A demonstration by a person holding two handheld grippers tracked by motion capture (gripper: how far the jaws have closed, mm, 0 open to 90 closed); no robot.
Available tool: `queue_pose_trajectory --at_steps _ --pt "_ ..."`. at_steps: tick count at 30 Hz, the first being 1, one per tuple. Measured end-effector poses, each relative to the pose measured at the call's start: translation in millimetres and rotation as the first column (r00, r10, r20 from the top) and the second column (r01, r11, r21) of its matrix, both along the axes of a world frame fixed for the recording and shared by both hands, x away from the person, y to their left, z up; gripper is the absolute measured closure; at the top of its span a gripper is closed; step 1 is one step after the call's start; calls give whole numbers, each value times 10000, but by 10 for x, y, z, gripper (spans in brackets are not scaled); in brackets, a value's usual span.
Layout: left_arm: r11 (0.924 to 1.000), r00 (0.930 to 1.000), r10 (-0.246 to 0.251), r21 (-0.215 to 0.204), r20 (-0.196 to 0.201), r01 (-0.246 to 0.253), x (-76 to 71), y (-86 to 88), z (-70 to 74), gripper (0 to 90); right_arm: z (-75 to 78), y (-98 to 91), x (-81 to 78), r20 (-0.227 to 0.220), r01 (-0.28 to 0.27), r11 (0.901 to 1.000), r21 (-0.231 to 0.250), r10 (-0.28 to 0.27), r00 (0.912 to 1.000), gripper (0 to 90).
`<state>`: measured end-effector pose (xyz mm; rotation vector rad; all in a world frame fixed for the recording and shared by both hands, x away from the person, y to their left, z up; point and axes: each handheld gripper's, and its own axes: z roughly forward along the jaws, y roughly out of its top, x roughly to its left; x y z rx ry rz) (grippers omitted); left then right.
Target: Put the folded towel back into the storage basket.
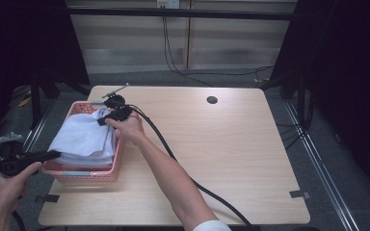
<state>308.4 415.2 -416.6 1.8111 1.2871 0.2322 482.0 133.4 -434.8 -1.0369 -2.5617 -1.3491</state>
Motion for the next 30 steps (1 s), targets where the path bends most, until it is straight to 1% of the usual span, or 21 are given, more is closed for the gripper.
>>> queue_pose_trajectory --at_steps 1,3,4,5,6,7,9,10,11,12,13,14,15,16,19,20,21,22,23,27,30 --pt "9998 10000 -37 188 -40 38 7 -10 -10 750 -16 -3 5 27 -1 10000 -6 1 10000 695" --pt "9994 9997 -137 318 -210 144 20 -31 -32 744 -52 0 7 -3 60 9999 -93 -60 10000 688" --pt "9985 9996 -16 543 -294 32 26 -48 -46 738 -64 4 5 -118 43 9999 -105 -44 9999 681" --pt "9983 9996 4 585 -292 13 26 -60 -52 716 -88 15 1 -65 72 9997 -219 -74 10000 656" --pt "9981 9993 -45 605 -372 67 29 -67 -59 688 -99 20 0 -17 90 9995 -287 -91 10000 618" --pt "9974 9993 85 712 -361 -59 25 -88 -59 634 -120 22 3 -32 157 9990 -411 -158 9999 543" --pt "9965 9991 -2 836 -422 37 21 -145 -49 522 -145 14 16 113 295 9981 -543 -289 9995 436" --pt "9937 9989 131 1116 -450 -80 23 -183 -37 467 -156 6 30 153 322 9977 -596 -314 9994 398" --pt "9947 9991 58 1029 -411 -16 30 -203 -21 413 -156 -10 40 161 370 9975 -603 -361 9992 381" --pt "9959 9992 54 902 -387 -18 40 -210 -3 399 -145 -37 56 181 349 9982 -494 -340 9993 376" --pt "9954 9993 214 940 -297 -185 43 -235 20 387 -139 -58 65 250 302 9987 -420 -291 9993 363" --pt "9959 9996 147 892 -228 -126 46 -249 38 362 -128 -74 65 267 237 9991 -338 -228 9994 358" --pt "9968 9998 94 791 -150 -82 47 -277 69 356 -118 -82 61 234 170 9996 -233 -165 9996 360" --pt "9963 10000 84 851 -37 -81 45 -300 90 366 -101 -93 53 310 74 9997 -219 -67 9995 356" --pt "9966 9999 -137 810 62 131 36 -356 126 375 -58 -128 39 422 -139 9999 10 139 9990 355" --pt "9974 9999 -131 704 85 125 33 -367 128 384 -31 -156 25 361 -259 9995 183 252 9990 361" --pt "9987 9999 -107 491 113 101 33 -370 132 386 -14 -175 17 399 -351 9992 214 342 9986 368" --pt "9998 9999 -43 204 146 40 31 -375 133 369 15 -219 5 406 -558 9979 333 544 9977 392" --pt "9999 9998 6 102 201 -8 29 -382 136 368 40 -270 -5 379 -774 9958 483 756 9964 410" --pt "9996 9995 -128 271 272 120 34 -523 159 339 121 -563 -59 623 -718 9947 731 673 9958 399" --pt "9984 9983 -413 397 409 397 37 -669 201 338 172 -809 -111 780 -544 9959 717 488 9958 400"
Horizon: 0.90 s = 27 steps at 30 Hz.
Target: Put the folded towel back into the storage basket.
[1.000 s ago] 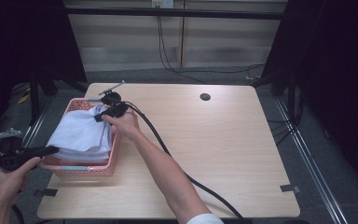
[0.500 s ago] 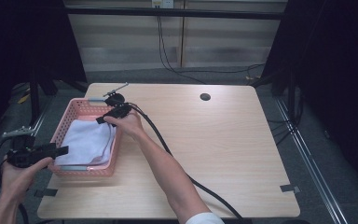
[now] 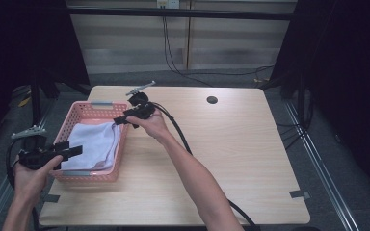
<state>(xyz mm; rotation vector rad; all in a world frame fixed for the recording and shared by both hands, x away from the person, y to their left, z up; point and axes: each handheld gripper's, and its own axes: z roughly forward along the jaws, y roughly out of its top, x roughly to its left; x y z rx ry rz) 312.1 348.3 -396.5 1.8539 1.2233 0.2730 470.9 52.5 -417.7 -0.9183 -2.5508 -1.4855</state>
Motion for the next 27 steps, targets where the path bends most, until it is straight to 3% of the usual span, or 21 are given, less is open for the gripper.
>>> queue_pose_trajectory --at_steps 2,11,12,14,18,21,24,27 --pt "9999 10000 -71 88 61 71 3 -53 10 324 31 -166 -50 -10 165 9997 188 -165 9999 396" --pt "9965 9958 -838 72 362 836 67 -672 31 310 202 -867 -285 451 723 9969 307 -736 9963 397" --pt "9965 9958 -838 72 362 836 67 -672 31 313 202 -867 -285 451 723 9969 307 -736 9963 397" --pt "9940 9928 -1088 -7 507 1089 82 -865 43 320 233 -1093 -384 641 860 9961 189 -871 9941 398" --pt "9912 9891 -1316 196 655 1306 83 -1144 17 410 221 -1408 -505 622 966 9947 348 -986 9932 398" --pt "9880 9865 -1541 139 549 1535 87 -1278 -19 391 181 -1591 -582 686 1127 9934 224 -1140 9911 398" --pt "9861 9844 -1659 187 584 1651 71 -1467 -73 377 135 -1903 -741 699 1502 9885 170 -1510 9861 399" --pt "9868 9830 -1615 232 870 1600 41 -1593 -112 357 114 -2106 -875 723 1720 9851 65 -1720 9824 399"
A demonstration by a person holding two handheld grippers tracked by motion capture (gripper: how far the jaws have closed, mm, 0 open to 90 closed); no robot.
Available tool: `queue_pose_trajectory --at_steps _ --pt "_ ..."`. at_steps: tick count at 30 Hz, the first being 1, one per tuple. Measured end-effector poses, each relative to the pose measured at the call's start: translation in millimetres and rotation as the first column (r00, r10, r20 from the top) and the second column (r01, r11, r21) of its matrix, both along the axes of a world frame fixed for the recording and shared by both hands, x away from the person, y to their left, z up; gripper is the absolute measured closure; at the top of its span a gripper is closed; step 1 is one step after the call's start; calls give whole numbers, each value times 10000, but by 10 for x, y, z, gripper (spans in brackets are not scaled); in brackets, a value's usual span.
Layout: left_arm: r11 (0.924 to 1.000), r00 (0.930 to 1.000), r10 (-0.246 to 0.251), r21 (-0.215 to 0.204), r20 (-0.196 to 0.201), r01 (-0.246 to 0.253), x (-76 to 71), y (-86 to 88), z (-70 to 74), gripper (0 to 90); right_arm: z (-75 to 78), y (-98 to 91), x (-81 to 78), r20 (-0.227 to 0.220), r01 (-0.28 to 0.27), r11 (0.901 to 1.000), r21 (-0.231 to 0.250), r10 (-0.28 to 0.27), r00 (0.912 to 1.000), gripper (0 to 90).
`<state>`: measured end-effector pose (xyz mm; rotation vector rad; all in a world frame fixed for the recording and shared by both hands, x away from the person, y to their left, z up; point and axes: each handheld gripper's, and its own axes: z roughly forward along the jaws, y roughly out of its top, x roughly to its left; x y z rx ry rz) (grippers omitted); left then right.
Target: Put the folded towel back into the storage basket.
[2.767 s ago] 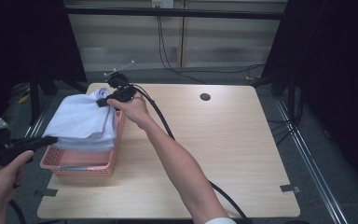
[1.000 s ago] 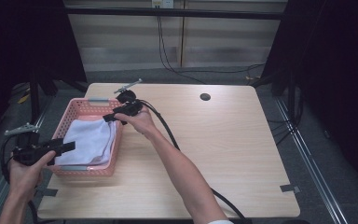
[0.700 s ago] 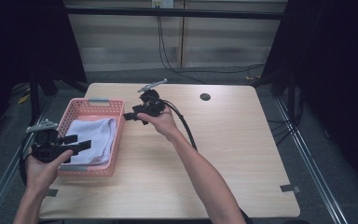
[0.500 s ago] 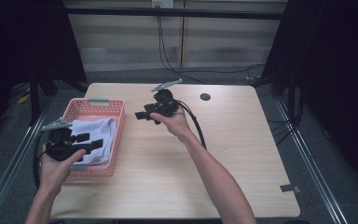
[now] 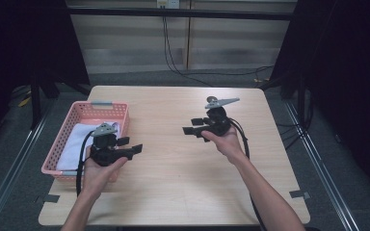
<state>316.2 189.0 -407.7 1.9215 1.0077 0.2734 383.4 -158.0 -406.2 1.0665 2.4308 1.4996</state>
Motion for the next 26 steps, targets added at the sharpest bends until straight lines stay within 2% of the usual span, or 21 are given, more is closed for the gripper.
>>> queue_pose_trajectory --at_steps 2,4,8,11,12,13,14,15,16,18,19,20,22,24,26 --pt "9999 9999 -103 108 -43 103 -29 -85 -29 330 -19 -166 -126 27 232 9996 -151 -231 9997 394" --pt "9991 9992 -371 190 -129 373 -69 -155 -66 317 -41 -334 -265 42 355 9994 59 -355 9994 396" --pt "9963 9971 -700 474 -301 714 -221 -246 -164 295 -126 -661 -566 171 804 9963 -318 -799 9967 387" --pt "9910 9941 -975 872 -473 1013 -327 -289 -229 288 -209 -890 -802 96 1184 9921 -419 -1181 9930 382" --pt "9902 9924 -1098 807 -561 1141 -368 -297 -249 287 -226 -940 -863 112 1377 9897 -381 -1374 9905 377" --pt "9904 9890 -1220 548 -835 1268 -394 -287 -262 287 -252 -1019 -956 45 1511 9880 -316 -1510 9885 373" --pt "9916 9896 -1137 510 -878 1185 -440 -287 -278 287 -267 -1072 -1033 79 1645 9858 -338 -1643 9864 371" --pt "9900 9910 -1138 752 -700 1190 -490 -280 -292 286 -275 -1125 -1117 171 1865 9818 -372 -1859 9824 361" --pt "9900 9917 -1113 800 -643 1163 -539 -274 -315 286 -288 -1174 -1190 225 1996 9792 -371 -1989 9798 358" --pt "9910 9913 -1129 639 -682 1173 -621 -252 -374 286 -318 -1263 -1333 240 2328 9714 -472 -2319 9725 346" --pt "9902 9916 -1108 774 -669 1159 -651 -250 -403 290 -348 -1309 -1392 203 2439 9691 -375 -2433 9697 345" --pt "9894 9911 -1155 806 -667 1207 -667 -243 -432 289 -381 -1348 -1433 132 2489 9677 -409 -2486 9685 341" --pt "9898 9919 -1089 851 -659 1143 -665 -213 -475 291 -457 -1396 -1492 373 2784 9592 -491 -2768 9602 328" --pt "9943 9931 -855 563 -803 902 -632 -173 -502 287 -542 -1416 -1469 160 2832 9576 -529 -2827 9591 303" --pt "9951 9943 -803 527 -705 841 -621 -156 -506 285 -635 -1408 -1424 231 3097 9464 -920 -3089 9508 281"
